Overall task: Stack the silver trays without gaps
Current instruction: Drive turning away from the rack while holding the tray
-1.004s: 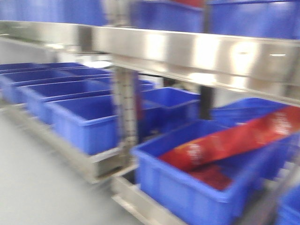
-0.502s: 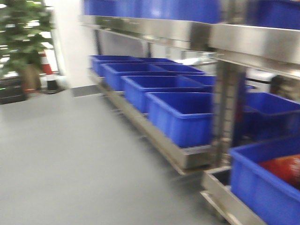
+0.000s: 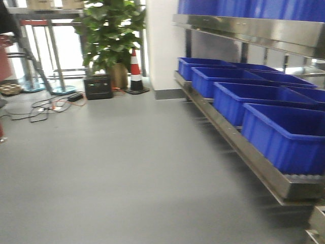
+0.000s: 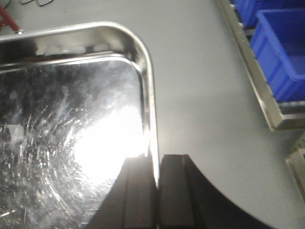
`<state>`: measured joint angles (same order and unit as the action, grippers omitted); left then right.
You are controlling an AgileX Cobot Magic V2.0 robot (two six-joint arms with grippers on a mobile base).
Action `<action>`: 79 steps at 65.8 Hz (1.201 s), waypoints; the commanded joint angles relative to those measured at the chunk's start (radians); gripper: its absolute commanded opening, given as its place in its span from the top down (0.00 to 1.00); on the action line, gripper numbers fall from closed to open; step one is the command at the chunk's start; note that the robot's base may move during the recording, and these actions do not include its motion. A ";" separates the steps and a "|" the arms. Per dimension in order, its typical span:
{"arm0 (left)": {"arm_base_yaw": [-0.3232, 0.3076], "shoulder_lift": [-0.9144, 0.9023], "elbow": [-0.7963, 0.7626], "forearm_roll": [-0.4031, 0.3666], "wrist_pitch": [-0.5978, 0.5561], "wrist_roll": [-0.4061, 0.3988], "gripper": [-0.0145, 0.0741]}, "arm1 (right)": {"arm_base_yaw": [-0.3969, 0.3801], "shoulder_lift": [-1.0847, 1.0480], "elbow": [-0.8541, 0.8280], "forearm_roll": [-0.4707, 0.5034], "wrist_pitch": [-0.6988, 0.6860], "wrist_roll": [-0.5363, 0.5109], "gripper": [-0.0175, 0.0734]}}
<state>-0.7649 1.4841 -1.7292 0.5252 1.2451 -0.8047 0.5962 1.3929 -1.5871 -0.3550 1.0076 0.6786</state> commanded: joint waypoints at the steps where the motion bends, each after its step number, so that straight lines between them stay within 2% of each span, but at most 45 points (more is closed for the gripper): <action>1: -0.009 -0.003 -0.005 -0.040 -0.040 0.015 0.85 | 0.006 -0.011 -0.006 0.016 -0.103 0.003 0.89; 79: -0.009 -0.003 -0.005 -0.040 -0.040 0.015 0.85 | 0.006 -0.011 -0.006 0.016 -0.103 0.003 0.89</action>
<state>-0.7649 1.4818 -1.7292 0.5252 1.2456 -0.8047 0.5962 1.3929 -1.5871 -0.3550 1.0058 0.6786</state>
